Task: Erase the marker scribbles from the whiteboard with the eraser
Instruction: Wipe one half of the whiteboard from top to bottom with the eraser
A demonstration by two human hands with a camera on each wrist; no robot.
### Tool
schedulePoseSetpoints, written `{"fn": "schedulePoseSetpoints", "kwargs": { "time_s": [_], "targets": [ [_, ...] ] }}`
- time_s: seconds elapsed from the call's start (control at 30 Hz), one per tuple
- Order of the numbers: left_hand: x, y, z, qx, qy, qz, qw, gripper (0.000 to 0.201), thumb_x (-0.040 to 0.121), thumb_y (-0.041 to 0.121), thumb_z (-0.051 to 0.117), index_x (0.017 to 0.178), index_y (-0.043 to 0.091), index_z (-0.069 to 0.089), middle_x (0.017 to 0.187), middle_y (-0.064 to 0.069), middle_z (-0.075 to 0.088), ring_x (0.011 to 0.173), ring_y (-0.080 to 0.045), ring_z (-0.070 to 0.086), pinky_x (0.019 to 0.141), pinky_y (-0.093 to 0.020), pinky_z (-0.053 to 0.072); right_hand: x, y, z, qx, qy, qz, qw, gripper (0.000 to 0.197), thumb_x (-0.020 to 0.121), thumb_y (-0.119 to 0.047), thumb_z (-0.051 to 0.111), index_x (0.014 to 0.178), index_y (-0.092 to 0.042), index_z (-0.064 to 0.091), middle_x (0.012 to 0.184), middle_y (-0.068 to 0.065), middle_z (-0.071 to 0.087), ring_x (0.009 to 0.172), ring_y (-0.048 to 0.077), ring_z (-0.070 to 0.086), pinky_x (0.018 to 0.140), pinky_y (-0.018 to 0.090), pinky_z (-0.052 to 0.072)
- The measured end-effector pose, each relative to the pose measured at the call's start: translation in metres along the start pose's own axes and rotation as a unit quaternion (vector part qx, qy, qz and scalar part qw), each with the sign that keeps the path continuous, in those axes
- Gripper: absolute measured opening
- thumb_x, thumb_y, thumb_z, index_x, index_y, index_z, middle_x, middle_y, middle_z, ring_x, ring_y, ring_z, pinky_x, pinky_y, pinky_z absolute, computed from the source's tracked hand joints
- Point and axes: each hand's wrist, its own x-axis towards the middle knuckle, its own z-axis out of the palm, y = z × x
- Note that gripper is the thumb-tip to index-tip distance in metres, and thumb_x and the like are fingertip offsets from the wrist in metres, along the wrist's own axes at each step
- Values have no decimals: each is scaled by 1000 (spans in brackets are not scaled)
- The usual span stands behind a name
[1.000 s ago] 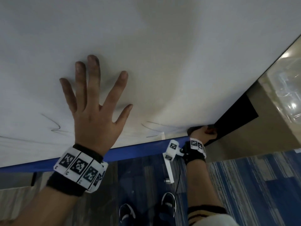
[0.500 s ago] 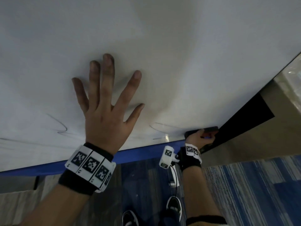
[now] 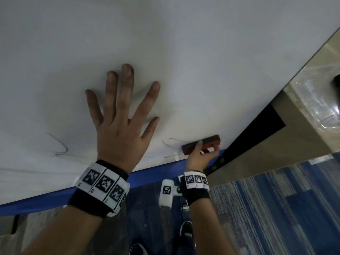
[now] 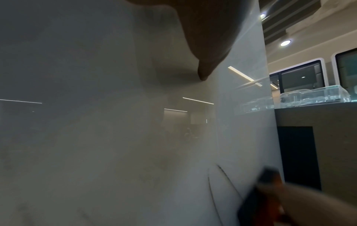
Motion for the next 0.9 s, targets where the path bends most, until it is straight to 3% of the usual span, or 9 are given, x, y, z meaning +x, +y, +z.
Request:
{"fn": "schedulePoseSetpoints", "kwargs": {
  "time_s": [0.1, 0.2, 0.33, 0.43, 0.6, 0.7, 0.8, 0.83, 0.9],
  "targets": [
    [-1, -2, -8, -4, -16, 26, 1000, 68, 96, 40, 67, 154, 32, 34, 160, -14, 6, 153, -27, -4, 123, -52, -3, -20, -1, 7, 15, -46, -82, 995, 56, 101, -10, 59, 148, -12, 29, 133, 10, 50, 108, 20, 57, 80, 15, 56],
    [-7, -19, -24, -3, -18, 61, 998, 67, 92, 32, 71, 152, 30, 42, 161, -17, 14, 152, -32, 7, 124, -51, 7, -13, 27, 10, -20, 8, -37, 999, 53, 104, -14, 54, 150, -10, 29, 140, 18, 50, 117, 32, 57, 96, 33, 52],
    [-16, -60, -51, 11, 12, 19, 1000, 60, 93, 40, 71, 148, 28, 49, 155, -33, 29, 146, -48, 22, 122, -57, 17, -3, 55, 5, 10, 78, 150, 986, 52, 105, -8, 49, 152, 3, 28, 153, 23, 42, 134, 36, 49, 104, 31, 39],
    [-20, -85, -59, 16, 22, -10, 1000, 60, 95, 46, 67, 148, 28, 45, 149, -41, 31, 141, -56, 27, 116, -68, 23, -24, 52, 15, -4, 43, 66, 997, 54, 104, -5, 50, 152, 1, 24, 150, 24, 41, 132, 34, 49, 101, 24, 40],
    [-22, -100, -44, 37, 13, -5, 999, 70, 92, 52, 68, 151, 27, 40, 148, -43, 33, 140, -54, 22, 116, -69, 16, -75, 64, 28, 8, -33, -86, 996, 52, 104, -14, 54, 148, -17, 26, 138, 14, 47, 114, 28, 56, 95, 30, 54],
    [-21, -101, -42, 28, 17, 3, 999, 69, 92, 52, 69, 150, 25, 44, 148, -42, 33, 140, -50, 19, 117, -65, 14, -56, 93, 22, -35, 4, 3, 999, 49, 104, -10, 52, 148, -4, 29, 139, 21, 48, 117, 31, 56, 90, 22, 46],
    [-23, -102, -41, 19, 18, 7, 1000, 68, 92, 52, 69, 149, 25, 45, 149, -39, 33, 140, -49, 18, 116, -66, 15, -44, 97, 20, -15, 71, 158, 985, 50, 104, -8, 52, 149, 2, 34, 146, 23, 48, 131, 38, 52, 98, 30, 40],
    [-24, -103, -40, 19, 21, 9, 1000, 68, 92, 52, 69, 149, 25, 44, 150, -37, 32, 140, -49, 18, 116, -65, 14, -45, 90, 23, -11, 78, 149, 986, 51, 104, -9, 52, 150, 0, 32, 147, 23, 48, 131, 37, 52, 99, 32, 41],
    [-25, -104, -39, 19, 24, 15, 999, 68, 93, 52, 68, 150, 25, 44, 150, -33, 29, 140, -49, 18, 116, -63, 13, -64, 63, 31, -11, 59, 37, 997, 54, 104, -10, 52, 152, -6, 26, 147, 22, 45, 128, 34, 52, 98, 28, 43]
  ]
}}
